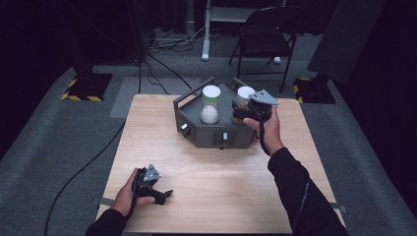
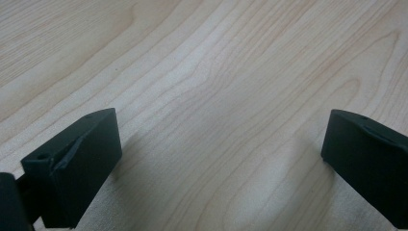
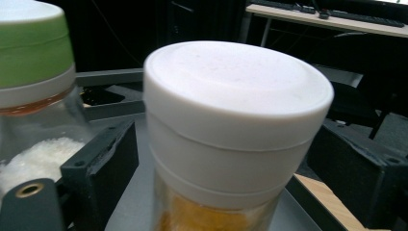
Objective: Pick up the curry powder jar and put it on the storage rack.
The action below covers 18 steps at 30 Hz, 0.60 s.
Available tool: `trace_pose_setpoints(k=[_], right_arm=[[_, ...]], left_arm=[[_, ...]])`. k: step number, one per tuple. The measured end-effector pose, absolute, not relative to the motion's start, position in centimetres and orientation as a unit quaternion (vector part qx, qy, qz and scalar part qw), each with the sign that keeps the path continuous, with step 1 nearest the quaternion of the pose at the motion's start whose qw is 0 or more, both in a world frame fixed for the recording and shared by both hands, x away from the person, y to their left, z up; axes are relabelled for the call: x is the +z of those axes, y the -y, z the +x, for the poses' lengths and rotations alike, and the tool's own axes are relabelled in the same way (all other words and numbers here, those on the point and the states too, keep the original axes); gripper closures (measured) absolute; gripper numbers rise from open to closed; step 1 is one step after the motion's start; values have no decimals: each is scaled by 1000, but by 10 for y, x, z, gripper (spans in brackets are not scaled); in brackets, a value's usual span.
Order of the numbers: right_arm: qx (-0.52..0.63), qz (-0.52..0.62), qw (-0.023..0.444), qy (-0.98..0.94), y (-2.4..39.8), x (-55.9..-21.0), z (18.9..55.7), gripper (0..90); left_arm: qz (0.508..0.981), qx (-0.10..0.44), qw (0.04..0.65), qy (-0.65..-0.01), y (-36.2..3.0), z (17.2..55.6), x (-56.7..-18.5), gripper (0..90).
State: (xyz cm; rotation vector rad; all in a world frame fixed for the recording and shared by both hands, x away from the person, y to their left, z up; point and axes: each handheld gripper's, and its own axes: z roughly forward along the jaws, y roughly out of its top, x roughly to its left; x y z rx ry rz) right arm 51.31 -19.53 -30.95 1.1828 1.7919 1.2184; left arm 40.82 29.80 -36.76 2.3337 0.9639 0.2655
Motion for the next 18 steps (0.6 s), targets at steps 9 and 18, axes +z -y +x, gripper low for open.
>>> trace_pose_setpoints(k=[9,18], right_arm=[[465,448,335,-686,199,-304,506,102],[465,436,347,-688,202,-312,489,95]], left_arm=[[878,101,298,-361,-298,408,-368,3],[878,102,298,-359,-298,408,-368,2]])
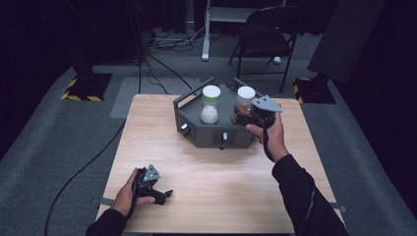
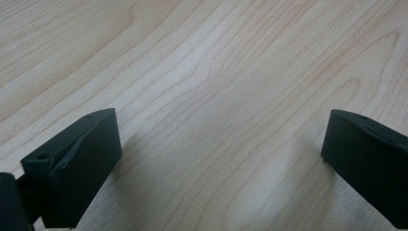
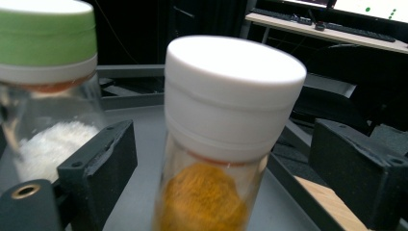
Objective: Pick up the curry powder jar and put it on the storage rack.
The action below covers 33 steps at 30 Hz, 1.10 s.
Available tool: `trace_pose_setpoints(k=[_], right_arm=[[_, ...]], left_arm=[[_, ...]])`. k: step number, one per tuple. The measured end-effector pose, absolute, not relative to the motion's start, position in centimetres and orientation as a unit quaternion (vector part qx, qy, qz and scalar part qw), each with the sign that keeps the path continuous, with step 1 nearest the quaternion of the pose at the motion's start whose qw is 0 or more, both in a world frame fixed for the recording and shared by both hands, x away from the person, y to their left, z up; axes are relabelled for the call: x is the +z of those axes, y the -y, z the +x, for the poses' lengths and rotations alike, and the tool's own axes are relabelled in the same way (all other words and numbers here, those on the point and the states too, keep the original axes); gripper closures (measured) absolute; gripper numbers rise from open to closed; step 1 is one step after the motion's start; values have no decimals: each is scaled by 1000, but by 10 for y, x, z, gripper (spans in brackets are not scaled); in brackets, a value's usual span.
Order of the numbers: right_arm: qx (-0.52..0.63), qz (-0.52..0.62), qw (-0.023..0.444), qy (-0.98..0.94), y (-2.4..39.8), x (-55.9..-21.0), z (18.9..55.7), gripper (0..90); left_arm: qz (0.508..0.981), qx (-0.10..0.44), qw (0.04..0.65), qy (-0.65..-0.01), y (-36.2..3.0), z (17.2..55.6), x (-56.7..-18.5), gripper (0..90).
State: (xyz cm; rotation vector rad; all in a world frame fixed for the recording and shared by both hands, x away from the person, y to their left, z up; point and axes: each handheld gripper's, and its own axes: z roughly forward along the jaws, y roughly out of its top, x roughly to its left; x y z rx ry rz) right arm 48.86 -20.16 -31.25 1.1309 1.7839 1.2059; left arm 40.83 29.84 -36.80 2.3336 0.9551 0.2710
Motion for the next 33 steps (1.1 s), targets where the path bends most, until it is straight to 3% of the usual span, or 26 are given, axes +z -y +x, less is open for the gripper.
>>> trace_pose_setpoints(k=[19,33], right_arm=[[483,408,339,-696,216,-333,452,90],[487,377,294,-730,228,-356,424,40]], left_arm=[[878,102,298,-359,-298,408,-368,3],[878,101,297,-360,-298,408,-368,3]])
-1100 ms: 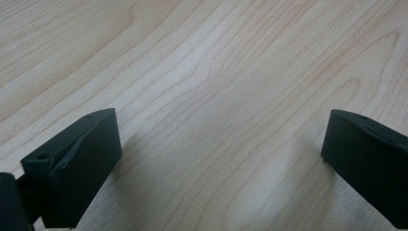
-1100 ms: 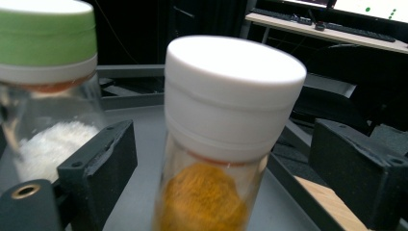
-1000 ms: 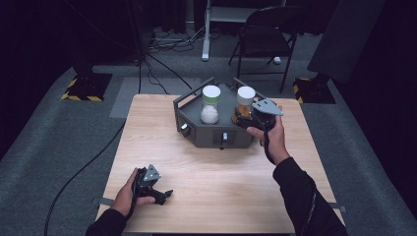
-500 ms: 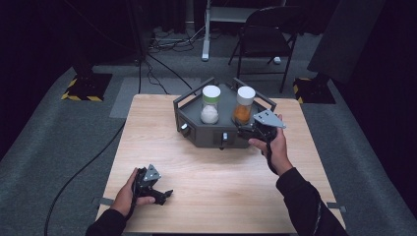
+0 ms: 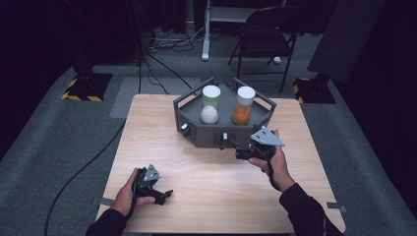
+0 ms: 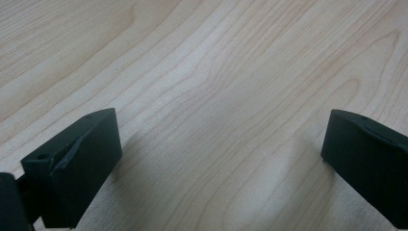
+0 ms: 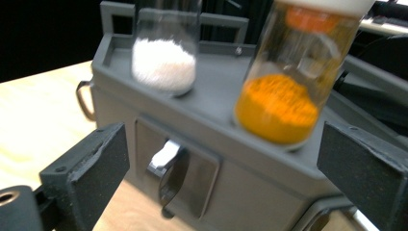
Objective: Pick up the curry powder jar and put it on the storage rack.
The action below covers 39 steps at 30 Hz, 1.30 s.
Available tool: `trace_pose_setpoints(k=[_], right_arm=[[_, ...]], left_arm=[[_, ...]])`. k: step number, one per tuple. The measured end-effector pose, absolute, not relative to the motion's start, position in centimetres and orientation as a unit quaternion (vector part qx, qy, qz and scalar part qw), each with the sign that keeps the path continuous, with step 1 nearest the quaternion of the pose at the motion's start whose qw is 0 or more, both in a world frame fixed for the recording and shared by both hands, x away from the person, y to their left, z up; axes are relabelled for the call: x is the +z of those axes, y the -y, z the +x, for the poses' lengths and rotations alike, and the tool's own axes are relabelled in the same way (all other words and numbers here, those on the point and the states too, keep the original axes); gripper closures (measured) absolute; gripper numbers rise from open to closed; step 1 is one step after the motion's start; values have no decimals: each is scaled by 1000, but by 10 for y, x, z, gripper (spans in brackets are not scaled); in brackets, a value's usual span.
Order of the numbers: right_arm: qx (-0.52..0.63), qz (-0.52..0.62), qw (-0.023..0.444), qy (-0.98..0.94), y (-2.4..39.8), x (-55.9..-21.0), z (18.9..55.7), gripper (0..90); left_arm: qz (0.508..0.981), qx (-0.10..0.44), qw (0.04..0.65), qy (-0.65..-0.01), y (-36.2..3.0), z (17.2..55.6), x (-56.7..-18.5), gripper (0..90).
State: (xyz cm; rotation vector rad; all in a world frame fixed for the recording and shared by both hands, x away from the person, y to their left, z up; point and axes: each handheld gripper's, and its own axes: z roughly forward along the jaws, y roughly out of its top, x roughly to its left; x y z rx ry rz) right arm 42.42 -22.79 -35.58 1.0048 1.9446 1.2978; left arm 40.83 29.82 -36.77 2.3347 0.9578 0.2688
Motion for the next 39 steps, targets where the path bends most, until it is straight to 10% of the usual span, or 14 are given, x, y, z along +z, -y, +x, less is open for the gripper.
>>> trace_pose_setpoints(k=[39], right_arm=[[411,306,220,-830,276,-394,392,31]], left_arm=[[878,103,298,-361,-298,408,-368,3]])
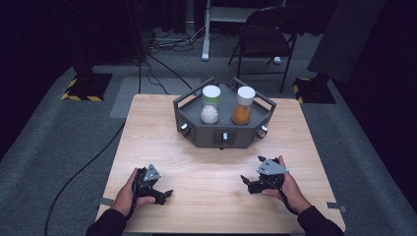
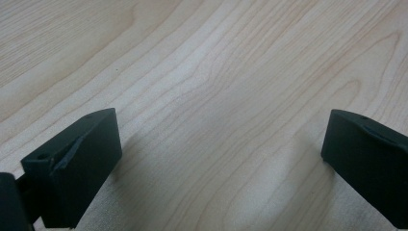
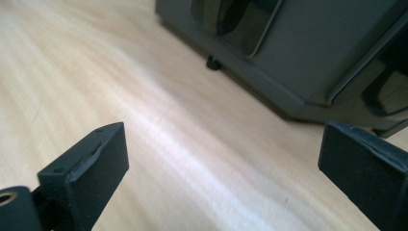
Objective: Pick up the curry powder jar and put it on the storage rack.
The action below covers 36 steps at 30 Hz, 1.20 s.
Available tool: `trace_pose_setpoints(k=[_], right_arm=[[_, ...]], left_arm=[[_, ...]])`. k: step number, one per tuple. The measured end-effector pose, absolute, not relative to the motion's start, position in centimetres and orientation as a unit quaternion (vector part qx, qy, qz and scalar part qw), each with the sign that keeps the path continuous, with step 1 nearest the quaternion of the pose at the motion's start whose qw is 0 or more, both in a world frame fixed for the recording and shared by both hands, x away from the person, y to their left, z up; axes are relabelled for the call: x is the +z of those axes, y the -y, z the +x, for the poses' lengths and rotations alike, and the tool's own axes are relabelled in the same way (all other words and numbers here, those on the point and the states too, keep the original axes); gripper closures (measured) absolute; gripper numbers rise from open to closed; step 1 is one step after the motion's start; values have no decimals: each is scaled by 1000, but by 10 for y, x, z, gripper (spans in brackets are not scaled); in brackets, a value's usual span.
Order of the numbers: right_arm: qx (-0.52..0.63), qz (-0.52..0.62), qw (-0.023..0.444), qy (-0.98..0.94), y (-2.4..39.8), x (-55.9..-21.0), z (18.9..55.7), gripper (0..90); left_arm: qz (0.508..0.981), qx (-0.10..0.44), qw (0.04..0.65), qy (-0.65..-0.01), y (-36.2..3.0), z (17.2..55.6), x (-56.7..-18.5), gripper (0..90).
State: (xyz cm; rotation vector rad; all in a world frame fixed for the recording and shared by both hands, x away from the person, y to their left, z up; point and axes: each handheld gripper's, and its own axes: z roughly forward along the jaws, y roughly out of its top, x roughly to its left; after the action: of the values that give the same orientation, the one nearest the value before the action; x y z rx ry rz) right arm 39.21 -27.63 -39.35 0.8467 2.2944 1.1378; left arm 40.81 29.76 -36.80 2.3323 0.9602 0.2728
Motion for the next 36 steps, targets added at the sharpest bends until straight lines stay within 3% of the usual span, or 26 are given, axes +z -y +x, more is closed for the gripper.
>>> trace_pose_setpoints(k=[12,36], right_arm=[[386,291,174,-858,302,-399,395,31],[359,326,149,-862,342,-408,390,25]], left_arm=[[878,103,298,-361,-298,408,-368,3],[878,103,298,-361,-298,408,-368,3]])
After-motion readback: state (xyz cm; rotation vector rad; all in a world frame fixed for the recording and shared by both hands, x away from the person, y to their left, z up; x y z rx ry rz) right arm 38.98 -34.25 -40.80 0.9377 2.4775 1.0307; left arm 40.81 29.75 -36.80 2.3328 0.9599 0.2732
